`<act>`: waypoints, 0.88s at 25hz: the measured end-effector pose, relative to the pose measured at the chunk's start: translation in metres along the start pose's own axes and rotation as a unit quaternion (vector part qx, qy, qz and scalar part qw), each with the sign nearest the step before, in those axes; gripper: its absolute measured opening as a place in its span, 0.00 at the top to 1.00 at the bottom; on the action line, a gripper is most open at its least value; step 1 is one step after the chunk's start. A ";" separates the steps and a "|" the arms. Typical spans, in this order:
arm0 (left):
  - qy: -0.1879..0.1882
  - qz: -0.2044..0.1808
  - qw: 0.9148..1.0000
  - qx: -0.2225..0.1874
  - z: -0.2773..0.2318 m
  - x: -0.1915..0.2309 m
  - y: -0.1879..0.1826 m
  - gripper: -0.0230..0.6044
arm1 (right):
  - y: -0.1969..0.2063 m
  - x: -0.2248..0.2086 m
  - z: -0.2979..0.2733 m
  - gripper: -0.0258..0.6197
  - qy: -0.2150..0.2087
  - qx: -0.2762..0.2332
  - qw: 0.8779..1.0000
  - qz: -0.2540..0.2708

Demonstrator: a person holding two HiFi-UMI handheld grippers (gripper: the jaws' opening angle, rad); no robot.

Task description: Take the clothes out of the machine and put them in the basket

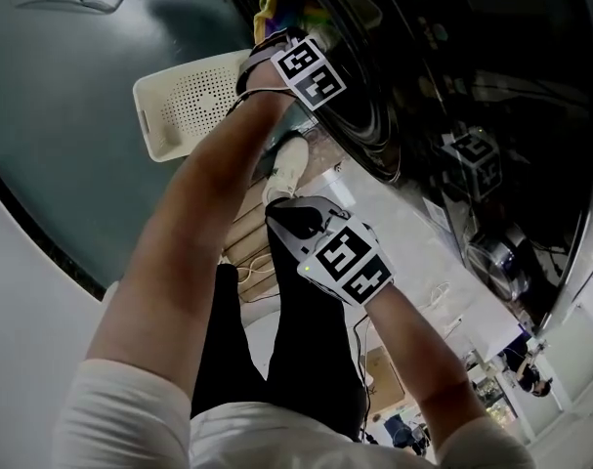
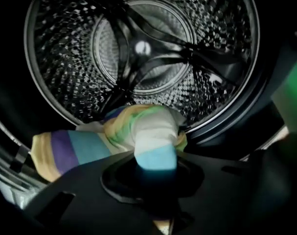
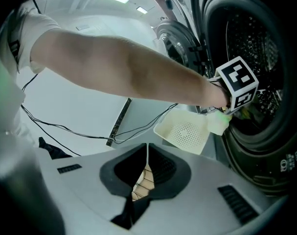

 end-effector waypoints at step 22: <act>0.026 0.104 0.982 -0.158 0.143 0.034 0.054 0.84 | 0.006 0.045 -0.044 0.94 0.005 -0.043 0.999 0.016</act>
Point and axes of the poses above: the fingertips, and each gripper's own axes: z backward along the fingers, x to its left, y out of its underside, the point moved 10 cm from there along z, backward along the fingers, and after that the axes turned 5 degrees about z, right-handed, at the moved point
